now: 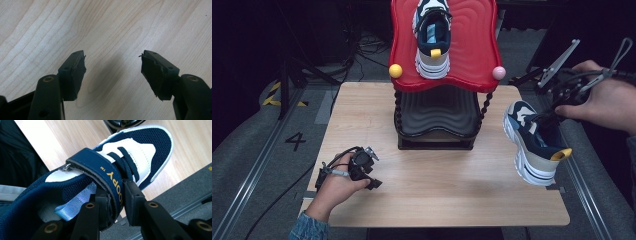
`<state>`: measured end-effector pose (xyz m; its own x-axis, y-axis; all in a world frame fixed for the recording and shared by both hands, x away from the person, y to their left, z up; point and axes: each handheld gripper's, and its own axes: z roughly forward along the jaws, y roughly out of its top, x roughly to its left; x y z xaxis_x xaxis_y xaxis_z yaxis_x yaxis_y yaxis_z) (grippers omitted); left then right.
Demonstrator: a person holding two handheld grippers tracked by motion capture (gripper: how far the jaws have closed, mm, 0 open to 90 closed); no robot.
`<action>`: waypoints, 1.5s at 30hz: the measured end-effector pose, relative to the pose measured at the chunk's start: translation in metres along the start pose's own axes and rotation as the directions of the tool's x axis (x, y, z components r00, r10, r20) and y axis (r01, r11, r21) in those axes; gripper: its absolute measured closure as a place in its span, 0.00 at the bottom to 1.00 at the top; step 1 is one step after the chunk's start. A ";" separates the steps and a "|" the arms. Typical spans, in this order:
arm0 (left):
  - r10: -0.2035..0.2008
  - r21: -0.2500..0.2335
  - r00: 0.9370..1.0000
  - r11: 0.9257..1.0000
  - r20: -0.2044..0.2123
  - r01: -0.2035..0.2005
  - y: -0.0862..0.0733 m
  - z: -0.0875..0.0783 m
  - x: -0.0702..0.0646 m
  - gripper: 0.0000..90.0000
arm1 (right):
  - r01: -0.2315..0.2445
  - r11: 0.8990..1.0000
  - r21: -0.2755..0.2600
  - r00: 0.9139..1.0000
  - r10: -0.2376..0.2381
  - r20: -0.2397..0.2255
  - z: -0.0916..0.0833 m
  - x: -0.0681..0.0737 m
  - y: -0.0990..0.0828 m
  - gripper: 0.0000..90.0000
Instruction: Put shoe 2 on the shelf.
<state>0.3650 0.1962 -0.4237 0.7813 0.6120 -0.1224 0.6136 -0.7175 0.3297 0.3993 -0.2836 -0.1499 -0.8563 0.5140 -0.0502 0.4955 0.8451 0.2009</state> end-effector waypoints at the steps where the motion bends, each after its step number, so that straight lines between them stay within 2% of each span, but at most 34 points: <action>1: -0.003 0.000 1.000 1.000 0.004 0.003 -0.001 0.001 0.000 0.41 | -0.006 1.000 -0.009 1.000 0.006 0.003 -0.007 0.001 0.002 0.83; 7: 0.002 0.001 1.000 1.000 -0.005 -0.002 -0.001 -0.001 0.001 0.41 | 0.000 0.999 -0.050 1.000 0.002 0.029 -0.053 0.008 0.013 0.84; 9: 0.002 0.006 1.000 1.000 -0.006 -0.002 -0.001 -0.001 0.000 0.41 | 0.006 0.997 -0.076 1.000 -0.004 0.025 -0.066 0.009 0.017 0.84; 12: 0.006 0.007 1.000 1.000 -0.010 -0.006 0.000 -0.001 -0.001 0.41 | 0.020 0.994 -0.104 1.000 -0.017 0.025 -0.078 0.008 0.027 0.84; 15: 0.008 0.006 1.000 1.000 -0.005 -0.008 0.000 -0.001 -0.003 0.41 | 0.027 0.992 -0.122 0.999 -0.022 0.045 -0.090 0.008 0.037 0.84; 19: 0.018 0.018 1.000 1.000 -0.019 -0.018 -0.001 -0.001 -0.002 0.40 | 0.036 0.986 -0.160 0.997 -0.024 0.075 -0.105 0.002 0.055 0.84; 21: 0.012 0.018 1.000 1.000 -0.024 -0.011 -0.002 -0.001 -0.001 0.40 | 0.039 0.985 -0.165 0.996 -0.026 0.081 -0.107 0.001 0.059 0.84; 25: 0.012 0.019 1.000 1.000 -0.018 -0.012 -0.003 -0.001 0.000 0.40 | 0.056 0.979 -0.197 0.992 -0.033 0.121 -0.112 -0.007 0.083 0.84; 30: 0.012 0.022 1.000 1.000 -0.019 -0.012 -0.007 -0.003 -0.001 0.40 | 0.051 0.984 -0.170 0.990 -0.028 0.139 -0.112 -0.017 0.119 0.84; 33: 0.009 0.015 1.000 1.000 -0.014 -0.009 -0.008 -0.004 -0.001 0.40 | 0.056 0.984 -0.167 0.989 -0.031 0.145 -0.113 -0.020 0.135 0.84; 39: 0.017 0.022 1.000 1.000 -0.017 -0.017 -0.011 -0.003 0.003 0.40 | 0.059 0.982 -0.179 0.985 -0.028 0.172 -0.115 -0.029 0.160 0.85; 40: 0.007 0.029 1.000 1.000 -0.015 -0.006 -0.011 -0.003 0.003 0.40 | 0.051 0.983 -0.179 0.985 -0.021 0.170 -0.116 -0.031 0.163 0.85; 45: 0.019 0.036 1.000 0.999 -0.015 -0.018 -0.014 -0.007 0.004 0.40 | 0.052 0.984 -0.170 0.978 -0.015 0.210 -0.112 -0.040 0.184 0.85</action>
<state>0.3587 0.2105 -0.4220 0.7910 0.6032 -0.1024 0.6029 -0.7401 0.2980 0.5083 -0.1653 -0.0015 -0.8142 0.5203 -0.2577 0.4184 0.8334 0.3610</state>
